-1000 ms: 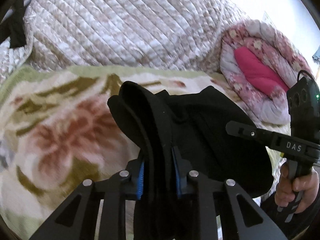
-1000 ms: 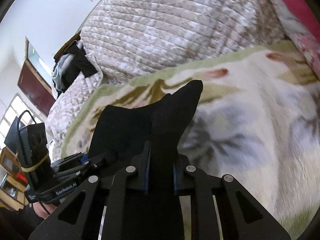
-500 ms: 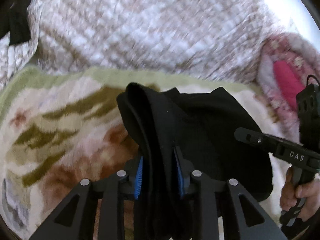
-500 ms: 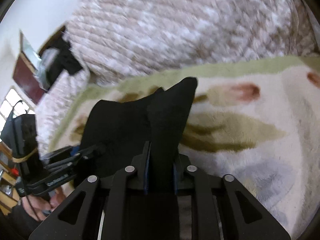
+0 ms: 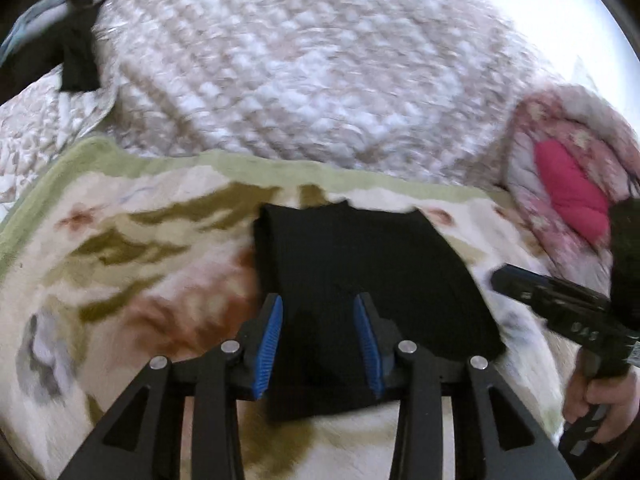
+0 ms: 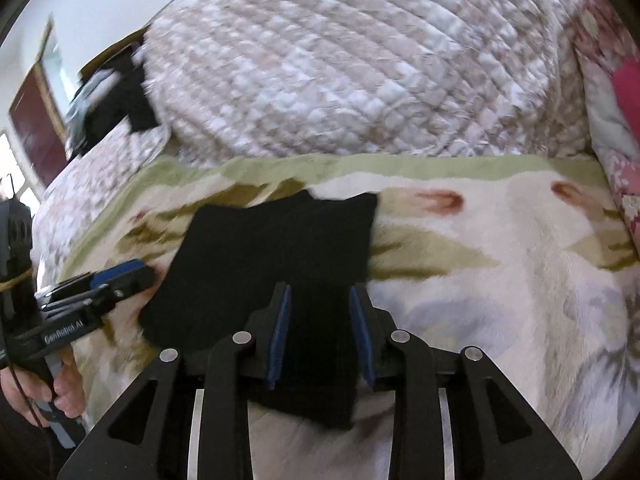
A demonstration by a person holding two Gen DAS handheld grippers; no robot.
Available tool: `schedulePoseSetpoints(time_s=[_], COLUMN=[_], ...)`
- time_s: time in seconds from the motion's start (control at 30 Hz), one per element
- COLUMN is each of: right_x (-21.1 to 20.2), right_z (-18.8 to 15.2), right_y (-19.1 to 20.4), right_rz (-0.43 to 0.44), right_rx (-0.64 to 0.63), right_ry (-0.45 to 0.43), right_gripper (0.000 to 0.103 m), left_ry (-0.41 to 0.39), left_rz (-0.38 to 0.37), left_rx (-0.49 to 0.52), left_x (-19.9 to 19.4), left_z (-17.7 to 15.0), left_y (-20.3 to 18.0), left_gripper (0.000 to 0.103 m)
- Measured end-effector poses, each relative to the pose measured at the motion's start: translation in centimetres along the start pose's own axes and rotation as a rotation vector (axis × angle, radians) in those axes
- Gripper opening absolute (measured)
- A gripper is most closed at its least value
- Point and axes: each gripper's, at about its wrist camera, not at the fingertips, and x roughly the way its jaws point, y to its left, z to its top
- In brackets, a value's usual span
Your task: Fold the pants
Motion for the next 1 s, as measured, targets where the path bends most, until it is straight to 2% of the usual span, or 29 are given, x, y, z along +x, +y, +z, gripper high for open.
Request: schedulePoseSetpoints(time_s=[0.1, 0.2, 0.37, 0.47, 0.63, 0.7, 0.77, 1.0], right_x=[0.7, 2.9, 0.9, -0.5, -2.2, -2.1, -1.7, 0.3], right_z=[-1.5, -3.3, -3.2, -4.1, -5.6, -6.1, -6.5, -7.5], right_y=[1.9, 2.2, 2.1, 1.9, 2.9, 2.9, 2.9, 2.1], right_rz=[-0.005, -0.034, -0.035, -0.029, -0.056, -0.057, -0.058, -0.101], right_rx=[-0.065, -0.115, -0.096, -0.076, -0.1, -0.093, -0.094, -0.081], right_ry=[0.043, 0.138, 0.094, 0.075, 0.053, 0.065, 0.086, 0.169], right_gripper=[0.031, 0.031, 0.031, 0.031, 0.031, 0.032, 0.038, 0.039], left_ry=[0.04, 0.054, 0.036, 0.026, 0.047, 0.052, 0.065, 0.132], left_rz=[-0.01, 0.03, 0.04, 0.057, 0.058, 0.073, 0.081, 0.121], left_rx=[0.052, 0.09, 0.052, 0.064, 0.031, 0.037, 0.034, 0.014], left_x=[0.7, 1.8, 0.4, -0.6, -1.4, -1.5, -1.2, 0.6], left_z=[-1.5, -2.3, -2.3, -3.2, -4.4, -4.8, -5.1, -6.0], left_y=[-1.5, -1.9, -1.8, -2.1, -2.2, -2.3, -2.3, -1.4], left_gripper=[0.04, 0.041, 0.041, 0.041, 0.041, 0.041, 0.041, 0.041])
